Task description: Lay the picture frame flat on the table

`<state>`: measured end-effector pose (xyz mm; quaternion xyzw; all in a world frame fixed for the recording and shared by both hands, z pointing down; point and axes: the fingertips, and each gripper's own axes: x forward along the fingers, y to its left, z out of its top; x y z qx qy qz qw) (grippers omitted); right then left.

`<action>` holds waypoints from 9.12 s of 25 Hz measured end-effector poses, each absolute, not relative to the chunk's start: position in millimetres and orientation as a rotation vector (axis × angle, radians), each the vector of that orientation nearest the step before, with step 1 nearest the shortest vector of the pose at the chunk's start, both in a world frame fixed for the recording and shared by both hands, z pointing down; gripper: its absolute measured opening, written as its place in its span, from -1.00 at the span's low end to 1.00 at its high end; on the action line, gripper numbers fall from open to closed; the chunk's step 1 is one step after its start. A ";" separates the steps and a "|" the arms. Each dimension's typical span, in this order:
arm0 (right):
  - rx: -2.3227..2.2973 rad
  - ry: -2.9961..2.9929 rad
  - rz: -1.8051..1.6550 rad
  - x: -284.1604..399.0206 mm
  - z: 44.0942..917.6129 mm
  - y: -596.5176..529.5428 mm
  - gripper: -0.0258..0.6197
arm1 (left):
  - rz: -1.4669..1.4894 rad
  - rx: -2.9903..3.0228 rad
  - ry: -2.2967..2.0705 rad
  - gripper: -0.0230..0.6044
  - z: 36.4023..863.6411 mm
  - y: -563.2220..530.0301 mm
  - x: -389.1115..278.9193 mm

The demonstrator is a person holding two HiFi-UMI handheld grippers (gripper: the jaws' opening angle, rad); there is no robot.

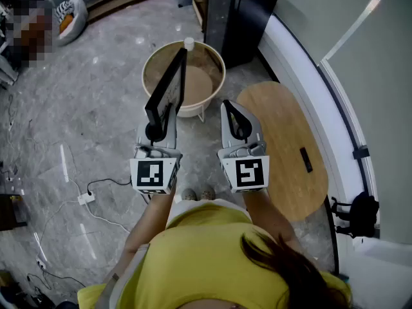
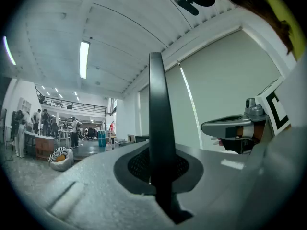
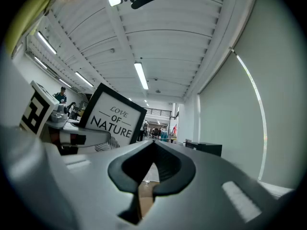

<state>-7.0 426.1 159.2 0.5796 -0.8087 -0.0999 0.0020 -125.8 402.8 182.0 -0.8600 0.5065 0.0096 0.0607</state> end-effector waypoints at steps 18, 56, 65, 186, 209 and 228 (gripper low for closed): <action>1.791 -2.546 -0.272 7.5 190.6 397.6 -0.92 | 0.007 -2.609 1.561 -0.89 199.6 373.4 -117.0; 1.899 -2.426 -0.169 -24.0 218.5 60.8 -0.92 | 0.030 -2.788 1.379 -0.89 224.4 35.4 -120.3; 1.835 -2.482 -0.158 9.5 226.5 -5.3 -0.92 | 0.023 -2.741 1.415 -0.89 231.0 -23.8 -86.1; 1.606 -2.395 0.661 64.9 660.1 -180.8 -0.67 | -0.234 -3.540 1.360 -0.54 690.6 -221.9 -55.9; 1.654 -2.015 1.003 125.0 807.7 -209.1 -0.64 | -0.839 -3.577 1.298 -0.54 812.1 -264.2 7.2; 1.564 -1.831 1.095 141.5 860.0 -219.0 -0.64 | -1.044 -3.624 1.379 -0.50 864.9 -270.0 21.9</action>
